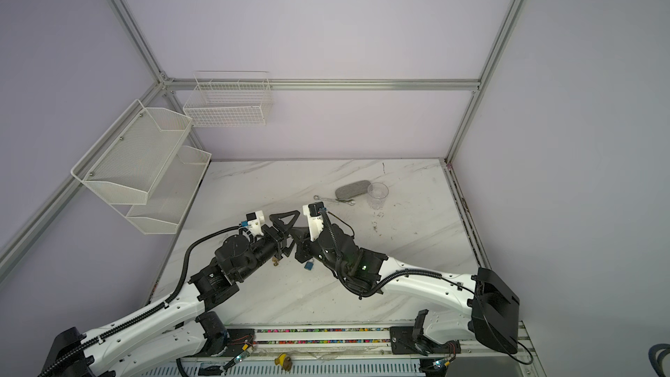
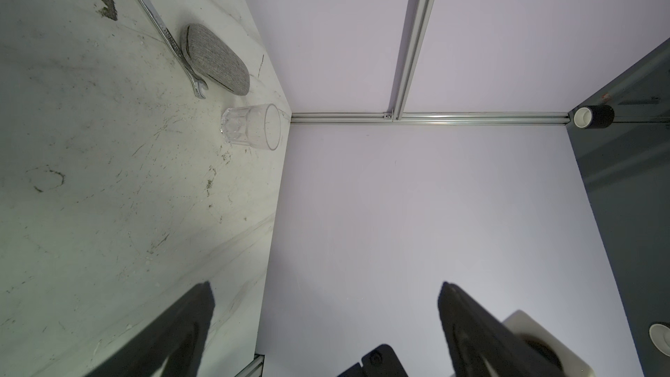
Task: Unlock with the key
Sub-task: 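Lift the small key with the right gripper toward the left gripper while the left rises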
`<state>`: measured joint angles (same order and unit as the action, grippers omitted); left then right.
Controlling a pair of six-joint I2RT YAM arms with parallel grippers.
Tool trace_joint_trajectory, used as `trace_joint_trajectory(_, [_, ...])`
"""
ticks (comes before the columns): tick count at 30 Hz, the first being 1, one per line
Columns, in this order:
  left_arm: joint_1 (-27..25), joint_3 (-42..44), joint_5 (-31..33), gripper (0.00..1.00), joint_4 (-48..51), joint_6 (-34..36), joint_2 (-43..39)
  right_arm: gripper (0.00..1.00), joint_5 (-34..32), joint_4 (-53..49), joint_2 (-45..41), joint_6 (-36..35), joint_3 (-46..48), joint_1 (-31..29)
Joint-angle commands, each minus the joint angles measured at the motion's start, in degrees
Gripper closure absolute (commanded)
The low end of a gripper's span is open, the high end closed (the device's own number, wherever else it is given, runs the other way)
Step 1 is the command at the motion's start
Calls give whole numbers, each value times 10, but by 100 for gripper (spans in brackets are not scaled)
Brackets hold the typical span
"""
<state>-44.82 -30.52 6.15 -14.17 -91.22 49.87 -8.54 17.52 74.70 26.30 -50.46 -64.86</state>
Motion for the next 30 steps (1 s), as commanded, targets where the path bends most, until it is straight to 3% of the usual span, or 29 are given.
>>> trace_joint_trajectory(1, [-4,-24,17,9,-31,-6,-14,100,-1,26,-2,6,11,1])
trace_joint_trajectory(12, [-4,-9,37,32,-25,-10,-26,100,-11,23,-23,3,24,1])
trace_joint_trajectory(25, [-4,-9,55,68,9,-10,-32,100,-24,22,-36,-1,18,1])
trace_joint_trajectory(30, [-4,-14,51,73,9,-7,-25,100,-25,23,-39,-4,15,1])
